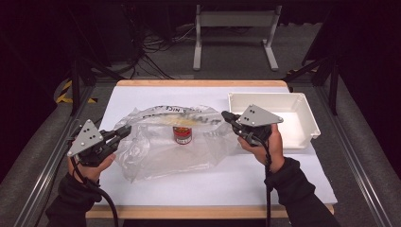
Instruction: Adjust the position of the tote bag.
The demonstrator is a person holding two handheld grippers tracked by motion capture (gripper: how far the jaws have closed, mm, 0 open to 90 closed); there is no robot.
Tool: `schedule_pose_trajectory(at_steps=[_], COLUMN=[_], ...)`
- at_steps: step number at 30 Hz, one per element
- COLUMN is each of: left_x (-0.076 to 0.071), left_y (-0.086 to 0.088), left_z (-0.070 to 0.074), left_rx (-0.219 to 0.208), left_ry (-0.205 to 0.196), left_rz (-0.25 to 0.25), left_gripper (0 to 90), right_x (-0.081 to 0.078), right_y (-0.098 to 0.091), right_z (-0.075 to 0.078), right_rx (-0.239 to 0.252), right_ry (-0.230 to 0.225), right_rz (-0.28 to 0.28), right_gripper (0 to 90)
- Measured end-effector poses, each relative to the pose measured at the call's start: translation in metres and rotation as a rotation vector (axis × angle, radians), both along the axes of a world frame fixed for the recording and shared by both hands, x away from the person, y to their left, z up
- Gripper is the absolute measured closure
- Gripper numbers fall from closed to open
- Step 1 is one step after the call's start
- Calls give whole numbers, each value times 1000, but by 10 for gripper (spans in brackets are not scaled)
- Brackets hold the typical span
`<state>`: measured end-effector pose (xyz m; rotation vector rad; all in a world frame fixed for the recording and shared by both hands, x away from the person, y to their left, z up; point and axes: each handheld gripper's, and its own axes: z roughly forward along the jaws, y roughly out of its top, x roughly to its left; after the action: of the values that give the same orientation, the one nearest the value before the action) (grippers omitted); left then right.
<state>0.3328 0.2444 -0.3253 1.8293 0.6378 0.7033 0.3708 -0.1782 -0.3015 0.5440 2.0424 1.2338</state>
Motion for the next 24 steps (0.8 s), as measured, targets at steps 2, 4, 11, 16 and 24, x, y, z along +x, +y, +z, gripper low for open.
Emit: schedule_pose_trajectory(at_steps=[2,4,11,16,24], left_x=[2,2,4,6,10], left_y=[1,1,1,1,5], left_z=[-1,-2,-5,-8,-10], left_rx=[-1,-5,9,13,18], left_ry=[1,6,11,19,18], left_rz=[2,0,3,11,30], left_gripper=[892,892,890,888,889], right_x=[2,2,5,7,9], right_y=[1,2,2,4,10], right_z=[-1,-1,-4,-9,-14], right_rx=[-1,-1,5,-2,-16], right_ry=[4,5,16,30,37], right_rz=[1,1,6,10,22], right_gripper=[900,900,900,900,897])
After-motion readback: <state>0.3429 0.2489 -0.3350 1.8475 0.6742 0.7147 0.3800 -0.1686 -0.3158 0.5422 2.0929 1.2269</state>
